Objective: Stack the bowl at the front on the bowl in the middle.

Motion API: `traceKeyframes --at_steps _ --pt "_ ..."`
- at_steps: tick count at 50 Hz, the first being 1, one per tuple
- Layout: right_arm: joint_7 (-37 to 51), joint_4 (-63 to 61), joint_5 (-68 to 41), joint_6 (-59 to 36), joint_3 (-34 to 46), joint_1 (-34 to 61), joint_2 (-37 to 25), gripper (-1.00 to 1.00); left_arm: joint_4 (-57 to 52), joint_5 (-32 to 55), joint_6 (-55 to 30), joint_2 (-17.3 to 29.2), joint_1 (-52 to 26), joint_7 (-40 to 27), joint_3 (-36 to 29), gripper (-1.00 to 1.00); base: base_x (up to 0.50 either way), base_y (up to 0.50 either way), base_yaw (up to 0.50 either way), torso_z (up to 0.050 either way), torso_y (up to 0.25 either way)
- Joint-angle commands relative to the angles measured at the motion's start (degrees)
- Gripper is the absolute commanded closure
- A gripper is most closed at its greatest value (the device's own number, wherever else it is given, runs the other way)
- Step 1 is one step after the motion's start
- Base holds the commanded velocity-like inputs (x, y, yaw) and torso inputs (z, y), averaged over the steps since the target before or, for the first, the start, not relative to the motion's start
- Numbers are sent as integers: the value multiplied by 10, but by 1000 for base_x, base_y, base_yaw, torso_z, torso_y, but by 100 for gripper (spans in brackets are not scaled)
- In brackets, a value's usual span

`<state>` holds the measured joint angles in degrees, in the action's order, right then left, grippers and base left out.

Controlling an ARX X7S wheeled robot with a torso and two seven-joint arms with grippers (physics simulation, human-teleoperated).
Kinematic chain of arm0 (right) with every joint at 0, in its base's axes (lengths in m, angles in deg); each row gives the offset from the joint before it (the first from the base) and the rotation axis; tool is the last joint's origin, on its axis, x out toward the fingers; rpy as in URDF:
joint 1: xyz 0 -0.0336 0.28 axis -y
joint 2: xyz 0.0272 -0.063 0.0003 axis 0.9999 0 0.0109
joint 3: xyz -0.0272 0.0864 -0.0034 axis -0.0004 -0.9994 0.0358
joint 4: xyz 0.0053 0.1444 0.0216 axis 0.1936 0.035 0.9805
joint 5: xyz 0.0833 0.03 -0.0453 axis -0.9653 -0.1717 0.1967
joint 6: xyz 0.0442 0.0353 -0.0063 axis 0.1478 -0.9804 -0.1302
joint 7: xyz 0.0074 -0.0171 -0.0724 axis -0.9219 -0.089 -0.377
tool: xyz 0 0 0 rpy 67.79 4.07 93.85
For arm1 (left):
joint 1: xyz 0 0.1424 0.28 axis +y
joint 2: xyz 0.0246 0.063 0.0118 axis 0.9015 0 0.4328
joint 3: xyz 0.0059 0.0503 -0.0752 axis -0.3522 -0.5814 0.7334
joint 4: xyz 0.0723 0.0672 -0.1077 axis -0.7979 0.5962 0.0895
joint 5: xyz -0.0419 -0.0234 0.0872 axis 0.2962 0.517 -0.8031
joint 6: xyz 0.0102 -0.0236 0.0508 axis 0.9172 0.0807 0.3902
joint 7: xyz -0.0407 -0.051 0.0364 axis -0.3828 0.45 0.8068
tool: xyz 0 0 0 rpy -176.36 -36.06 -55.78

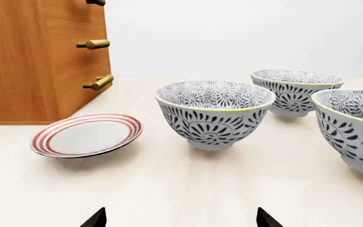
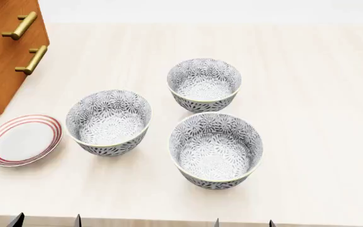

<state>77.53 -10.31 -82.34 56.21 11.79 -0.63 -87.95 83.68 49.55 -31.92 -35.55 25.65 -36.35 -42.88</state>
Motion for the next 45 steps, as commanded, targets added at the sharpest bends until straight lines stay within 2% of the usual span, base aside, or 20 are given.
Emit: traceKeyframes --at_steps 1,12,18,20,21,23,27,33,45 --pt "27 -3 -23 -4 27 1 -23 -100 -4 6 -5 6 0 -7 -7 -100 0 0 0 0 0" --pt "51 -13 -24 -5 43 -1 -34 -100 8 25 -8 26 -12 -31 -27 -100 0 0 0 0 0" --pt "46 -101 -54 -64 42 -28 -45 -100 -48 51 -52 32 -2 -34 -29 -100 0 0 0 0 0" --pt "74 -121 -20 -56 45 -18 -46 -100 -82 54 -88 36 -11 -40 -32 -100 0 0 0 0 0" --pt "69 -152 -36 -107 41 0 -49 -100 -100 47 -116 37 -26 -51 -32 -100 0 0 0 0 0" --pt "79 -176 -32 -129 38 11 -50 -100 -126 56 -147 41 -36 -51 -32 -100 0 0 0 0 0" --pt "70 -272 -65 -274 34 59 -64 -100 -236 98 -258 56 -65 -40 -29 -100 0 0 0 0 0" --pt "82 -356 -72 -351 32 88 -72 -100 -313 113 -349 63 -102 -64 -18 -100 0 0 0 0 0" --pt "90 -359 -75 -357 38 96 -79 -100 -328 109 -339 72 -99 -73 -36 -100 0 0 0 0 0"
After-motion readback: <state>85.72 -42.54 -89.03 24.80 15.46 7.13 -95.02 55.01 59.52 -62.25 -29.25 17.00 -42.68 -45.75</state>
